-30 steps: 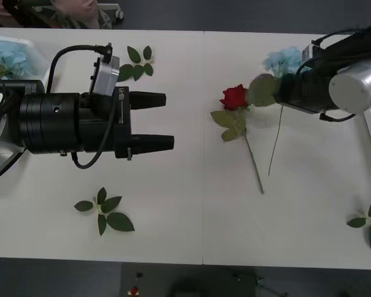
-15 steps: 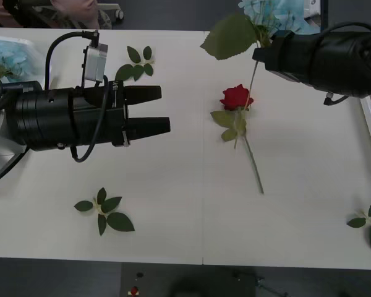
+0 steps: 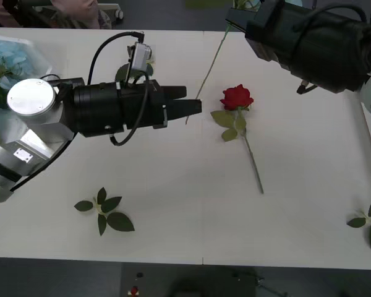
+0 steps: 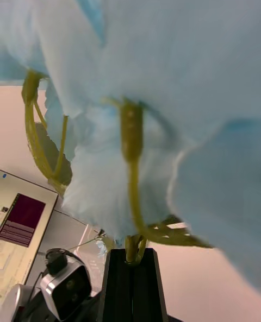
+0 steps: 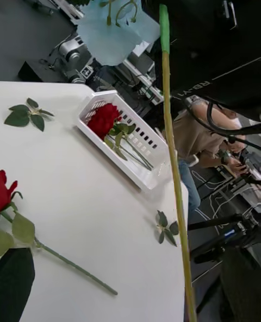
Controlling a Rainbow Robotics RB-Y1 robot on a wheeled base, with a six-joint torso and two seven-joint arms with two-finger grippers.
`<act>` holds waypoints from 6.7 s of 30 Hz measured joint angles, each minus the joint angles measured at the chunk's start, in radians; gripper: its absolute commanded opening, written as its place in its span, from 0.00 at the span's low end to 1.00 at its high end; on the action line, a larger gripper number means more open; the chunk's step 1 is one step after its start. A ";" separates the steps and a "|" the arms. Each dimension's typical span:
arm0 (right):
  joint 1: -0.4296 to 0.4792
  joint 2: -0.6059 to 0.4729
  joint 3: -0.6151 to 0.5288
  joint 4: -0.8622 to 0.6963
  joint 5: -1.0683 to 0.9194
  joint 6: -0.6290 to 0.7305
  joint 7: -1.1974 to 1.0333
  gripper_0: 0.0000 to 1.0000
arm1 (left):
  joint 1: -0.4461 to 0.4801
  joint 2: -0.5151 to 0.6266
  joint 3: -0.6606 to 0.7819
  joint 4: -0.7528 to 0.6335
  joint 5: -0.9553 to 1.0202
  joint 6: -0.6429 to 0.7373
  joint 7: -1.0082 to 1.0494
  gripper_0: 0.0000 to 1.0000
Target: Put the red flowers into the right box and the blue flowers into the left box
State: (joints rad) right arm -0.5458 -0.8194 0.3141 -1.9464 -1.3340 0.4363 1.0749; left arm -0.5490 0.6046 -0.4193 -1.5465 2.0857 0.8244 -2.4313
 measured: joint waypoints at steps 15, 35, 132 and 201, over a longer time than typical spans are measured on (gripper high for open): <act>0.000 0.020 0.000 0.000 0.010 0.000 0.002 0.00 | -0.123 -0.102 -0.003 0.112 -0.051 0.000 0.001 0.00; 0.000 0.020 0.000 0.000 0.041 0.000 0.003 1.00 | -0.123 -0.087 -0.003 0.112 -0.015 0.000 0.003 0.00; -0.366 0.392 0.308 0.962 0.767 0.602 -0.023 0.00 | 0.013 0.564 -0.155 -0.380 0.076 -0.102 -0.240 0.93; -0.544 -0.177 0.162 1.488 0.040 0.447 1.288 0.89 | 0.009 0.539 -0.134 -0.348 0.104 -0.062 -0.240 0.93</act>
State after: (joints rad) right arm -1.0901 -0.9964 0.4763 -0.4583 -1.2937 0.8831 2.3629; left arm -0.5400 1.1433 -0.5537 -1.8945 2.1895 0.7619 -2.6710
